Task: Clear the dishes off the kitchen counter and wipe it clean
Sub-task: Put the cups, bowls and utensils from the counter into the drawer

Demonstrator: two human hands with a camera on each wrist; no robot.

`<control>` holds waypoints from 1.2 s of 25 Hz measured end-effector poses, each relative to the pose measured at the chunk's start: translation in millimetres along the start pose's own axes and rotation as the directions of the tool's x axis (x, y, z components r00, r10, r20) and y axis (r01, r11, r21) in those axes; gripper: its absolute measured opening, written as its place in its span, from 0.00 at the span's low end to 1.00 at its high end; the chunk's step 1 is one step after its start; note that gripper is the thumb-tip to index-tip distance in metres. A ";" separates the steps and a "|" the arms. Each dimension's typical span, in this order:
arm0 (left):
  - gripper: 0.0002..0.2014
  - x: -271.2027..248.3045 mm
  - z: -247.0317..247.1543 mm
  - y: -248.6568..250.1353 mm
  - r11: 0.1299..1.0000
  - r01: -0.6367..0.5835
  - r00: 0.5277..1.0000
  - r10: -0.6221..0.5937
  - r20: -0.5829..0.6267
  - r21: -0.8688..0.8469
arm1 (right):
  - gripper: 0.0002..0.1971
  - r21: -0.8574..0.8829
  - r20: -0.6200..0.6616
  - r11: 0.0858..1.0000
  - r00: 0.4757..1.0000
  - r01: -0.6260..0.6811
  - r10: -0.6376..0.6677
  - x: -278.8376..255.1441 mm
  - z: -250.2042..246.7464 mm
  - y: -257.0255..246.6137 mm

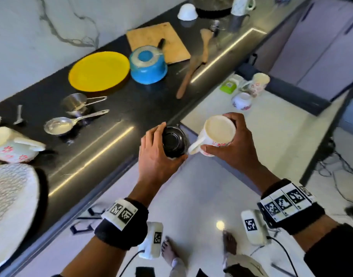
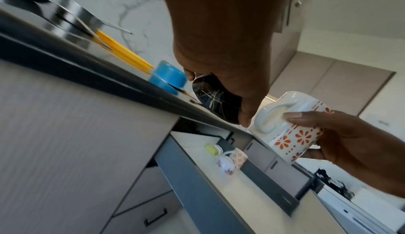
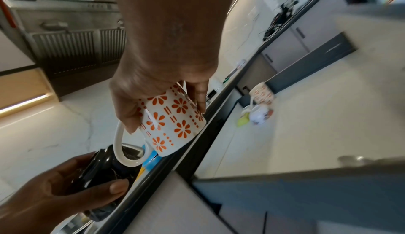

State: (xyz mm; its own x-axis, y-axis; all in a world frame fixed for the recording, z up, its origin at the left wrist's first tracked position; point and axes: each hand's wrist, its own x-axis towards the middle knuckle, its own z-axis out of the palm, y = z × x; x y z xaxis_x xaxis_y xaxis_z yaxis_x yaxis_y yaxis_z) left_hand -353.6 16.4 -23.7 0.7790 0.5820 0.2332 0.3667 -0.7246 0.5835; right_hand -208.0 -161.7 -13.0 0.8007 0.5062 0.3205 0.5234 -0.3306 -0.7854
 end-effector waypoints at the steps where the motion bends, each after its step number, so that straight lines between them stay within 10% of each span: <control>1: 0.52 -0.4 19.3 16.9 1.000 -0.016 1.000 0.016 0.022 -0.010 | 0.47 0.005 -0.016 0.999 0.999 -0.033 0.033 -3.8 -25.6 16.8; 12: 0.53 44.6 175.0 162.8 0.975 0.217 0.966 -0.221 0.132 0.048 | 0.46 -0.047 0.274 0.998 0.960 -0.048 0.059 93.5 -224.9 183.9; 22: 0.53 117.7 265.5 169.2 0.952 0.267 0.896 -0.302 0.326 0.148 | 0.44 -0.366 0.552 0.930 0.809 0.020 0.200 250.9 -207.1 304.2; 30: 0.53 162.2 315.7 186.3 0.901 0.307 0.824 -0.412 0.388 0.306 | 0.47 -0.343 0.820 0.892 0.558 0.294 0.131 338.6 -182.5 358.4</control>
State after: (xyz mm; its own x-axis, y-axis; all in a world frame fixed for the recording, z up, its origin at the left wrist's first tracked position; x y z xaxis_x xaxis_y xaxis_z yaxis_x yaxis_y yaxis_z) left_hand 1.6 -140.6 -122.7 0.6885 0.6351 -0.3501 0.7249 -0.5876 0.3594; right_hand 304.0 -254.1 -89.3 0.2763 0.8918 -0.3583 0.8024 -0.4192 -0.4248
